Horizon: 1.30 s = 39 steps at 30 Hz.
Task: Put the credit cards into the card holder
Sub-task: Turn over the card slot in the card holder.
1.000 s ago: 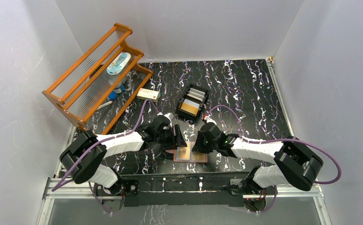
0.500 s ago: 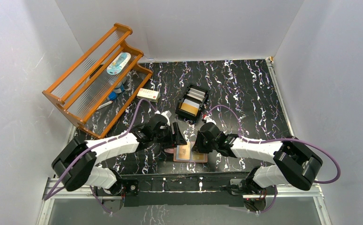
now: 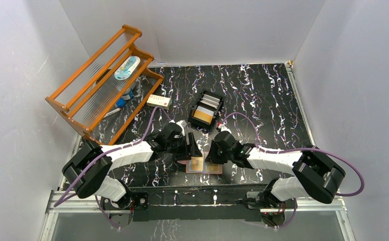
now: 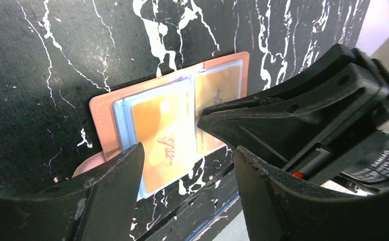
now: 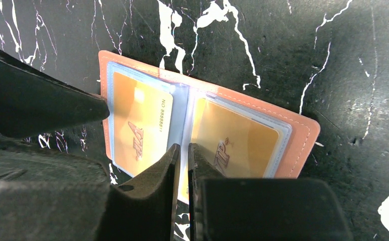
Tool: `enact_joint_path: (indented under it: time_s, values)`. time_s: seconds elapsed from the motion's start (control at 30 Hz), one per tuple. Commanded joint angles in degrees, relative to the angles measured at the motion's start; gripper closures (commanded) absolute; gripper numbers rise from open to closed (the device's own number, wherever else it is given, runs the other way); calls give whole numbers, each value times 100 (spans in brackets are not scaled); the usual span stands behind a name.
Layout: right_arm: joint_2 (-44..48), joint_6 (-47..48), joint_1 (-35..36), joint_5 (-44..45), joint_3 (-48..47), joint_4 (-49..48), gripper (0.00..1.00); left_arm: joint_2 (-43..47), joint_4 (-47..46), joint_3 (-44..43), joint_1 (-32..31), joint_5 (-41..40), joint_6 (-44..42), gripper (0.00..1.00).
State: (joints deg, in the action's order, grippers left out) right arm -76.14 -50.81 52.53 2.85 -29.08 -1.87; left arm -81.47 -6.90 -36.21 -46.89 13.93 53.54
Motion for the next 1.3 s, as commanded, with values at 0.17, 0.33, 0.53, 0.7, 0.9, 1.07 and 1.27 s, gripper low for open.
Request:
enact_joint_path:
  time_s: [0.17, 0.33, 0.53, 0.7, 0.9, 1.07, 1.27]
  values:
    - [-179, 61, 19, 54, 25, 145, 81, -122, 3, 68, -21, 47, -229, 35]
    - [-237, 79, 16, 51, 34, 117, 81, -124, -16, 129, -15, -16, -210, 35]
    - [-315, 80, 18, 30, 19, 84, 81, -257, 271, -27, -16, -90, -300, 35]
    - [-397, 106, 20, 5, -49, 62, 81, -136, 442, -36, -15, -238, -317, 35]
    - [-501, 132, 20, -11, -85, 43, 82, -128, 521, -64, -17, -300, -312, 34]
    - [-538, 119, 14, -26, -63, -9, 82, -222, 480, -36, -16, -238, -286, 34]
    - [-547, 121, 13, -39, -79, 1, 82, -147, 653, -75, -16, -359, -276, 34]
